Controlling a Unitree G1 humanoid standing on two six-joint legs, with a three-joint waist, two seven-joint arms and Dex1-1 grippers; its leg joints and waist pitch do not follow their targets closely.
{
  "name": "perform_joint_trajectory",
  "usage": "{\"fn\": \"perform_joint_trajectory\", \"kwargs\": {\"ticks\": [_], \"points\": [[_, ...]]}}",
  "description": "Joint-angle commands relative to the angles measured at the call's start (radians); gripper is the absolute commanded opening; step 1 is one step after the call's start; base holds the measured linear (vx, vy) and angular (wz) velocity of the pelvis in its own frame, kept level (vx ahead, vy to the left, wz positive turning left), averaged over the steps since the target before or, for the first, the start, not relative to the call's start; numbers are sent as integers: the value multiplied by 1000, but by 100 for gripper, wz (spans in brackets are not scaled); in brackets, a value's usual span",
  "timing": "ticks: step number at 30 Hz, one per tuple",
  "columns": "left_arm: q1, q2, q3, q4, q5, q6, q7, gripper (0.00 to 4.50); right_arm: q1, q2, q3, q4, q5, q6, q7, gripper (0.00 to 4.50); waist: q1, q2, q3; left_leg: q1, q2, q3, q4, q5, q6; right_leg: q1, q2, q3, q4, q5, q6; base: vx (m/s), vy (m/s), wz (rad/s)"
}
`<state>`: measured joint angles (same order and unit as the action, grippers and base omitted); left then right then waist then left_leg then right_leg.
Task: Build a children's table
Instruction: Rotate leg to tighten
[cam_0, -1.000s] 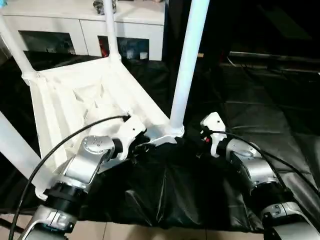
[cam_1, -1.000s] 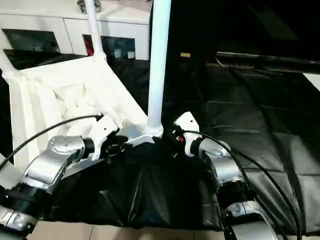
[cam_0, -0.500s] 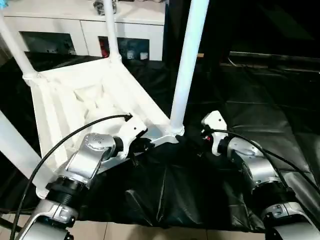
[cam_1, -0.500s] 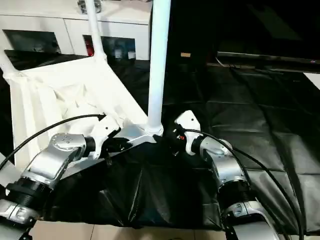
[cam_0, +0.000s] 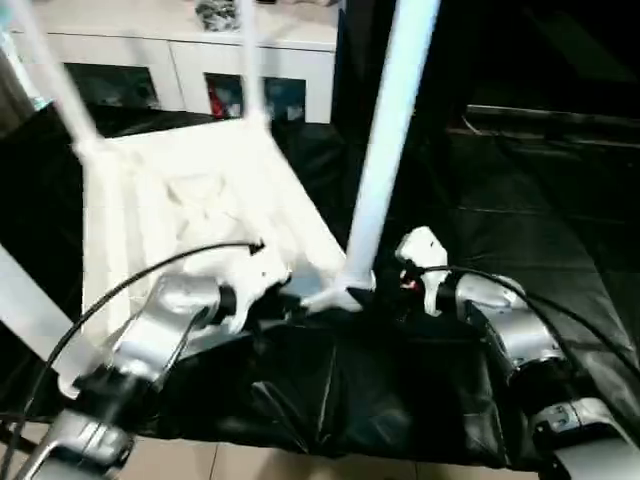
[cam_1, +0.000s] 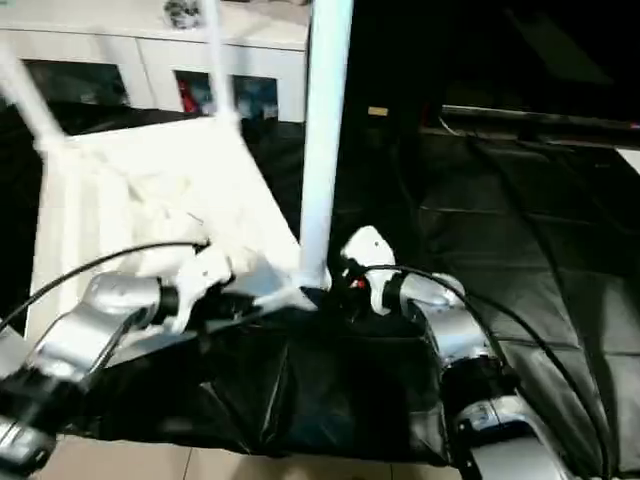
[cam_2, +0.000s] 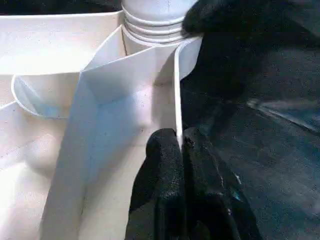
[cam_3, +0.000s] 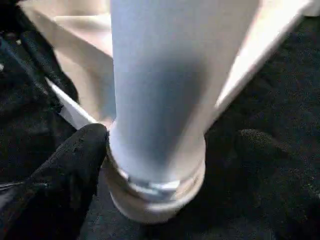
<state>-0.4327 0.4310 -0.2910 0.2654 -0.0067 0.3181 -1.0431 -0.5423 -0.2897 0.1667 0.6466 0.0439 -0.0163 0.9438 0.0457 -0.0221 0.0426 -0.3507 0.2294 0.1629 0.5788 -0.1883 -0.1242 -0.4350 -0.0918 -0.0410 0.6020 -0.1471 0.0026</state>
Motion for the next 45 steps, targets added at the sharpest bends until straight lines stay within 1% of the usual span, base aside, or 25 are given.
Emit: {"fn": "perform_joint_trajectory", "kwargs": {"ticks": [1,2,4,6,9,17,20,21,23,25,27,28,29,30,31,32,33,34,35,37,38,40,42,43,45], "points": [[25,-7,-58,-32,-27,-12,-65,7,-7,-22,15,3,-18,-10,24,450,0,6,-64,-7,-16,24,-61,-228,54,69,-12,15,-59,-203,-237,0,0,0],[28,-6,-58,-36,-27,-10,-65,7,-6,-25,20,3,-20,-11,28,450,1,5,-65,-6,-17,25,-60,-225,56,69,-11,16,-58,-199,-237,0,0,0],[32,-4,-56,-40,-27,-10,-66,0,-7,-28,25,4,-20,-13,33,422,3,5,-64,-6,-17,25,-60,-220,56,68,-11,17,-58,-198,-235,0,0,0],[36,0,-54,-42,-30,-16,-71,0,-8,-29,26,7,-15,-15,39,412,4,4,-64,-7,-18,25,-60,-221,55,68,-10,16,-58,-202,-231,0,0,0],[41,5,-51,-46,-34,-17,-77,0,-11,-27,23,11,-7,-18,55,377,5,6,-65,-6,-18,24,-60,-218,54,69,-11,16,-57,-196,-231,0,0,0],[42,-7,-34,-41,-43,-3,-64,0,-6,-13,18,16,9,-13,71,319,4,5,-65,-7,-18,25,-59,-215,57,69,-11,16,-57,-193,-234,0,0,0],[24,-55,-12,5,-24,3,31,0,3,23,-1,37,9,-16,1,290,2,4,-64,-7,-19,26,-60,-217,53,67,-10,16,-60,-206,-230,0,0,0],[14,-83,-14,29,-2,0,84,0,8,49,-11,52,-1,-20,-63,285,3,4,-62,-6,-20,25,-60,-225,49,68,-10,16,-62,-231,-222,0,0,0],[4,-119,-18,51,19,11,143,0,17,83,-22,64,-12,-24,-143,277,3,3,-61,-5,-22,25,-61,-237,40,65,-10,17,-68,-280,-201,0,0,0],[-16,-195,-14,90,41,36,252,0,31,148,-30,78,-30,-18,-278,274,4,3,-61,-6,-23,25,-61,-250,30,61,-12,17,-76,-346,-168,0,0,0],[-27,-229,-12,109,52,43,299,0,35,180,-36,88,-40,-14,-349,273,4,2,-60,-5,-25,25,-61,-262,26,58,-10,17,-80,-378,-152,0,0,0],[-41,-265,-11,136,65,44,347,0,29,231,-56,108,-42,5,-459,273,4,11,-60,-5,-27,25,-63,-272,24,56,-10,17,-85,-401,-139,0,0,0],[-49,-285,-9,151,71,44,371,0,23,261,-71,120,-40,17,-520,273,3,10,-60,-6,-28,24,-63,-275,23,55,-9,16,-85,-411,-131,0,0,0],[-53,-294,-8,158,75,44,382,0,20,277,-77,128,-39,23,-554,273,5,22,-60,-5,-30,21,-65,-281,18,56,-10,15,-85,-424,-125,0,0,0],[-56,-301,-8,164,78,44,390,0,17,288,-81,135,-40,26,-576,273,0,16,-61,-8,-31,19,-66,-309,16,56,-8,10,-91,-468,-98,0,0,0],[-67,-313,-13,178,90,33,406,0,13,323,-79,130,-33,19,-583,273,0,20,-61,-5,-32,19,-66,-322,18,52,-8,10,-94,-481,-90,0,0,0],[-73,-319,-16,185,96,26,411,0,13,340,-75,123,-31,12,-581,273,-2,21,-61,-3,-33,19,-65,-341,24,48,-8,9,-99,-501,-79,0,0,0],[-81,-325,-17,192,100,17,407,0,16,359,-65,102,-29,-9,-562,273,-3,24,-63,-4,-33,17,-66,-348,26,48,-9,8,-101,-507,-73,0,0,0],[-81,-318,-19,188,100,9,392,0,21,356,-64,86,-22,-17,-536,273,-3,24,-63,-6,-32,16,-67,-348,27,50,-9,7,-100,-500,-72,0,0,0],[-77,-300,-20,178,97,-7,359,0,24,336,-71,66,-7,-25,-501,328,-3,25,-65,-8,-29,16,-70,-346,30,51,-8,7,-98,-461,-83,0,0,0],[-72,-286,-21,171,94,-24,337,0,23,321,-80,58,7,-20,-477,328,-3,25,-65,-9,-29,16,-70,-345,32,52,-8,7,-98,-453,-85,0,0,0],[-68,-271,-22,168,90,-49,308,0,19,299,-91,53,24,-12,-447,352,-3,22,-66,-12,-28,17,-71,-335,43,55,-9,8,-93,-418,-101,0,0,0],[-60,-253,-19,157,83,-47,284,0,18,270,-93,41,33,2,-406,376,-3,23,-68,-12,-27,19,-69,-318,48,56,-10,10,-90,-384,-120,0,0,0],[-49,-228,-21,142,74,-61,240,0,17,228,-86,26,32,17,-350,376,-3,22,-68,-13,-26,19,-68,-310,49,58,-10,11,-88,-371,-126,0,0,0],[-31,-188,-26,119,60,-101,169,0,19,162,-70,3,28,38,-256,399,0,20,-70,-19,-26,19,-67,-275,65,66,-11,11,-82,-327,-144,0,0,0]]}}
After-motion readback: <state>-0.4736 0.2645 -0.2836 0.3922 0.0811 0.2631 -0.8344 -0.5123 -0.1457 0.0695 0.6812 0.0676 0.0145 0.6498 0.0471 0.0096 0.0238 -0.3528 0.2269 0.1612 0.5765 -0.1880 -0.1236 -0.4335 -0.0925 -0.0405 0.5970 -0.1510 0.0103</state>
